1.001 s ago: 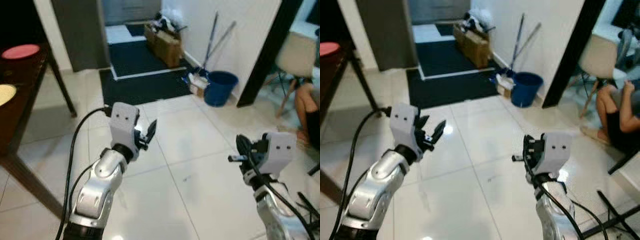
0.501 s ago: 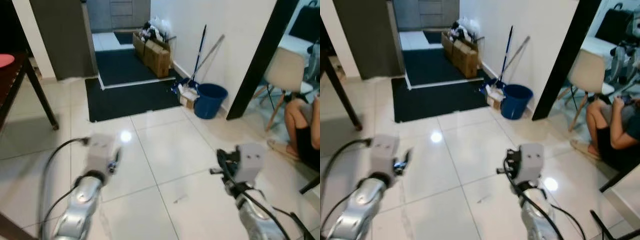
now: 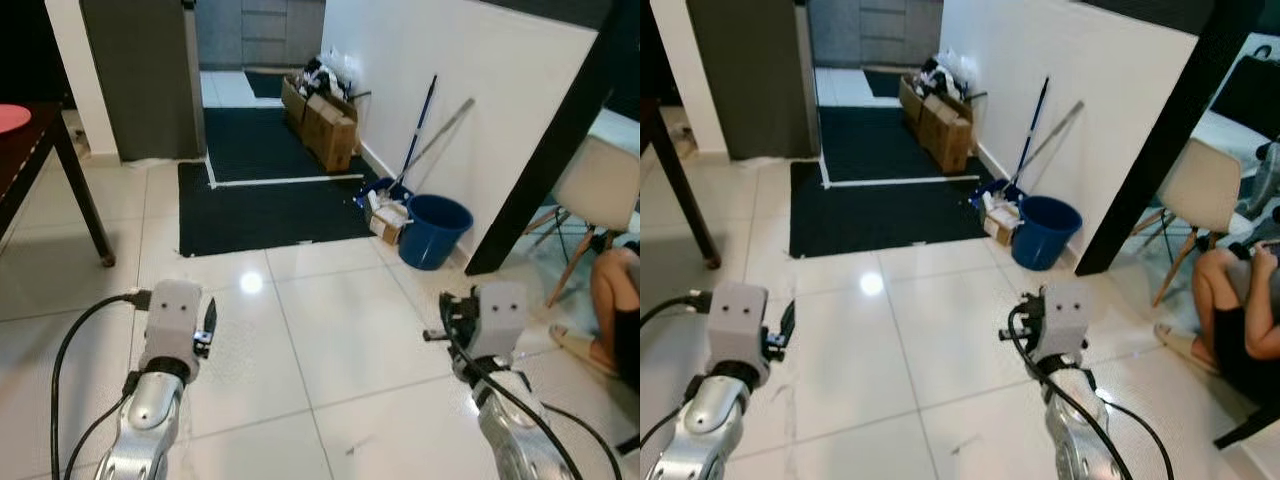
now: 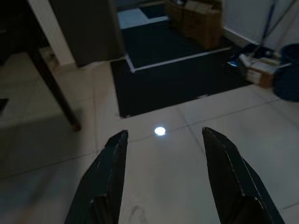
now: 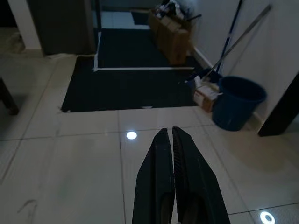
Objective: Setting the table
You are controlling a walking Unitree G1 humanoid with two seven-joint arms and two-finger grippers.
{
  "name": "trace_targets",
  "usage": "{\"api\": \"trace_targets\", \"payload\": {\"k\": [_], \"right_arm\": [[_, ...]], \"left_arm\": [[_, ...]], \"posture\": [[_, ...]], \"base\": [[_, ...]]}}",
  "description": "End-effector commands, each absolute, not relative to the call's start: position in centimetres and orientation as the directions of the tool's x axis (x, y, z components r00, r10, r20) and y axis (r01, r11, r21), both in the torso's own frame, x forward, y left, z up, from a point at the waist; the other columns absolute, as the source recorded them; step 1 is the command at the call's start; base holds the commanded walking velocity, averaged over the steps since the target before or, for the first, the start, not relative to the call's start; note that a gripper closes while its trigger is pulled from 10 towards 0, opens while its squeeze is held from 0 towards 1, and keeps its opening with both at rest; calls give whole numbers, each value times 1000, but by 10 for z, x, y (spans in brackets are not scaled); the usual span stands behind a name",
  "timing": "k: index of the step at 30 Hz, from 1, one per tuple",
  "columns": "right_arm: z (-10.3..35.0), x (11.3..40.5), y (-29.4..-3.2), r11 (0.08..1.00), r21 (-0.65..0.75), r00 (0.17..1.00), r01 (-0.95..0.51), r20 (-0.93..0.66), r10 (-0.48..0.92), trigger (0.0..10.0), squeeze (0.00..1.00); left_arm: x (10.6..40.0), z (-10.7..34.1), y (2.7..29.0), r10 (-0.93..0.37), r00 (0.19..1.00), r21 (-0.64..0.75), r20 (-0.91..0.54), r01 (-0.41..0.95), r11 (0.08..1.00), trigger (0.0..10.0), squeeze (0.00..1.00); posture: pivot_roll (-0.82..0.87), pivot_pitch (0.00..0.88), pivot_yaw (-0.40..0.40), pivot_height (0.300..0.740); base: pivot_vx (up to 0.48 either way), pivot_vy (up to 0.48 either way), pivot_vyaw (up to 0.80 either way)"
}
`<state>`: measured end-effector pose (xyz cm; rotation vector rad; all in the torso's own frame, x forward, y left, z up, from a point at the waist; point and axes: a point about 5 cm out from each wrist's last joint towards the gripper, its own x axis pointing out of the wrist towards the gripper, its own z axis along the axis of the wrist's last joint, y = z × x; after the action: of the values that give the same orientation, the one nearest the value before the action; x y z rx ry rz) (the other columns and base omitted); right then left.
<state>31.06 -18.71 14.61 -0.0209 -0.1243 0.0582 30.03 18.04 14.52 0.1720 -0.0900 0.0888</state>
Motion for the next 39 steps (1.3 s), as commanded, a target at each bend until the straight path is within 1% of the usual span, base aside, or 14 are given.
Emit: {"api": "trace_targets", "payload": {"k": [1, 6, 10, 13, 19, 20, 22, 24, 26, 31, 36, 39], "right_arm": [[141, 308, -193, 998, -18, 992, -61, 111, 63, 10000, 0], [136, 306, -185, 994, 8, 989, -112, 100, 111, 10000, 0], [132, 304, -177, 991, 31, 988, -126, 97, 123, 10000, 0], [129, 309, -170, 988, 38, 985, -151, 95, 147, 10000, 0], [127, 309, -173, 988, 26, 984, -155, 90, 152, 10000, 0], [127, 309, -178, 989, 23, 986, -147, 88, 145, 10000, 0], [126, 308, -183, 990, 25, 987, -136, 85, 133, 10000, 0], [119, 308, -187, 993, 31, 991, -112, 69, 110, 10000, 0], [109, 305, -188, 996, 67, 997, -62, 43, 59, 10000, 0], [96, 297, -184, 995, 64, 997, -76, 12, 75, 10000, 0], [95, 295, -186, 996, 64, 998, -65, 14, 64, 10000, 0], [100, 296, -196, 997, 78, 999, -12, 38, 9, 10000, 0]], "left_arm": [[300, 139, 173, 61, 995, 167, 81, -74, 983, 10000, 0], [300, 141, 166, 24, 995, 176, 96, -40, 983, 10000, 0], [303, 149, 170, 18, 994, 181, 112, -38, 983, 10000, 0], [304, 154, 176, 11, 991, 198, 135, -38, 980, 10000, 0], [301, 152, 175, 15, 991, 193, 133, -40, 980, 10000, 0], [300, 148, 172, 8, 992, 199, 126, -33, 979, 10000, 0], [297, 145, 169, 0, 993, 205, 122, -26, 978, 10000, 0], [292, 133, 169, -3, 995, 213, 96, -17, 977, 10000, 0], [287, 126, 173, 11, 997, 213, 72, -26, 977, 10000, 0], [283, 119, 172, 14, 998, 214, 57, -25, 976, 10000, 0], [281, 115, 169, 9, 999, 206, 46, -18, 978, 10000, 0], [281, 112, 162, -14, 999, 199, 37, 7, 980, 10000, 0]], "posture": [[67, 78, -1, 740], [70, 72, 7, 740], [89, 72, 12, 740], [106, 54, 19, 740], [80, 40, 20, 740], [84, 6, 18, 740], [90, 0, 24, 740], [83, 0, 23, 740], [90, 0, 12, 740], [98, 0, 12, 740], [89, 0, 20, 740], [72, 0, 33, 740]], "base": [[382, 0, 0], [382, 0, 0], [380, 0, 0], [380, 0, 0], [381, 0, 0], [382, 0, 0], [381, 0, 0], [375, 0, 0], [371, 0, 0], [359, 0, 0], [351, 0, 0], [352, 0, 0]]}}
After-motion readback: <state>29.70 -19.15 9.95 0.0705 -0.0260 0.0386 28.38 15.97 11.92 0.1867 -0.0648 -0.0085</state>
